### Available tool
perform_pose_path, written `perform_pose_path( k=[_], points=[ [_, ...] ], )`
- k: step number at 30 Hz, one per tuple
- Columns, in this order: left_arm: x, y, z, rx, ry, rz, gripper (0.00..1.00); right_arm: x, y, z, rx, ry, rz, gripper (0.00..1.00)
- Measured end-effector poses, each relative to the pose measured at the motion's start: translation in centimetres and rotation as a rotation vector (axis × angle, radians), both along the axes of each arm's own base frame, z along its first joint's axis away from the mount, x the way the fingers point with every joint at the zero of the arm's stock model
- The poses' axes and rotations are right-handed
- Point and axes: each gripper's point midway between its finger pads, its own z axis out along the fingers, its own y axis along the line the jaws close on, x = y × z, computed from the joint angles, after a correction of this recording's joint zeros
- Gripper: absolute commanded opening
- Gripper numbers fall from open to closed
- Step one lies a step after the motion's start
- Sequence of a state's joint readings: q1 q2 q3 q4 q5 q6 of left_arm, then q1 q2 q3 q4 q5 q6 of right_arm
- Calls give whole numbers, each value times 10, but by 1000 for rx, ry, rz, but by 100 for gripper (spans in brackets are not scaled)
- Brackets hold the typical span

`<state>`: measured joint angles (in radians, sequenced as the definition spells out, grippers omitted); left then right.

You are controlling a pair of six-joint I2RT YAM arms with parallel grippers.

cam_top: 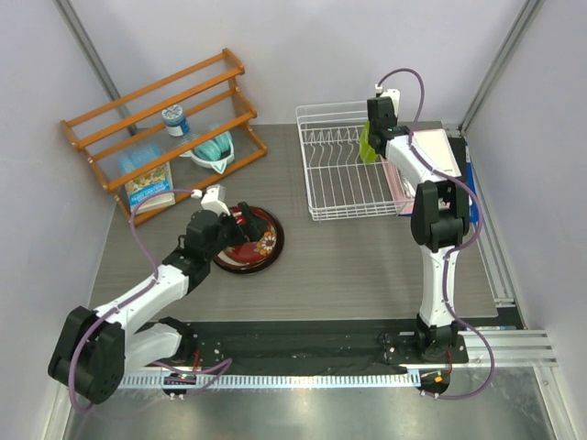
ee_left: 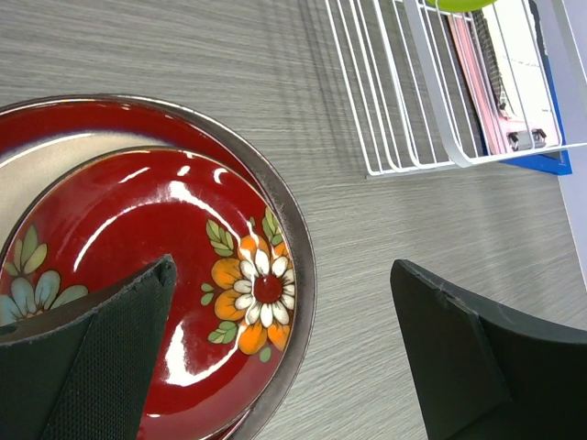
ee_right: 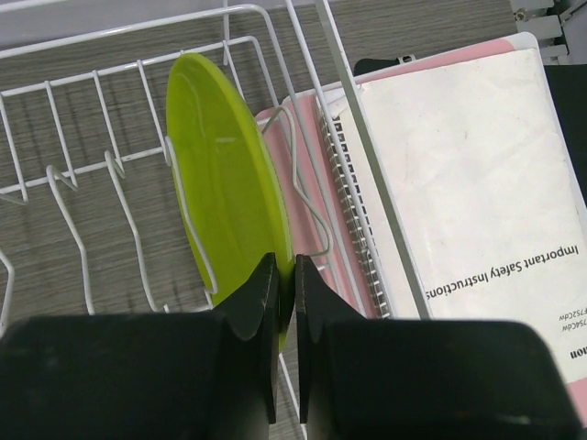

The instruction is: Unload the plates from the dish rack

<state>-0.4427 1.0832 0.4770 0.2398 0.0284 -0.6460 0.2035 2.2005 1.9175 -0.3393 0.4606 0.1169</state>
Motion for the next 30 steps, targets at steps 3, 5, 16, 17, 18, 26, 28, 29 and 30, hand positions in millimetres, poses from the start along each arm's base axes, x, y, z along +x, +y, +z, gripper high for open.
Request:
perform_pose_path(
  k=[3, 5, 16, 17, 18, 26, 28, 29, 30],
  points=[
    [0, 0, 1, -6, 0, 2, 99, 0, 1, 0, 2, 8, 17, 1],
    [0, 0, 3, -9, -6, 2, 99, 0, 2, 3, 2, 13, 23, 1],
    [-2, 1, 21, -27, -56, 2, 100, 0, 0, 12, -15, 10, 12, 1],
    [-2, 1, 20, -25, -53, 2, 99, -1, -1, 14, -25, 9, 9, 1],
    [-2, 2, 19, -24, -49, 3, 100, -2, -1, 16, -35, 9, 6, 1],
    [-5, 4, 11, -9, -18, 10, 99, -33, -7, 95, -124, -91, -35, 1],
    [-7, 5, 9, -5, -8, 11, 99, -43, -6, 123, -128, -143, -50, 1],
    [-8, 5, 8, -3, -4, 11, 100, -48, -5, 133, -128, -163, -53, 1],
    [-8, 6, 9, -2, -3, 11, 100, -53, -4, 143, -126, -184, -56, 1]
  ],
)
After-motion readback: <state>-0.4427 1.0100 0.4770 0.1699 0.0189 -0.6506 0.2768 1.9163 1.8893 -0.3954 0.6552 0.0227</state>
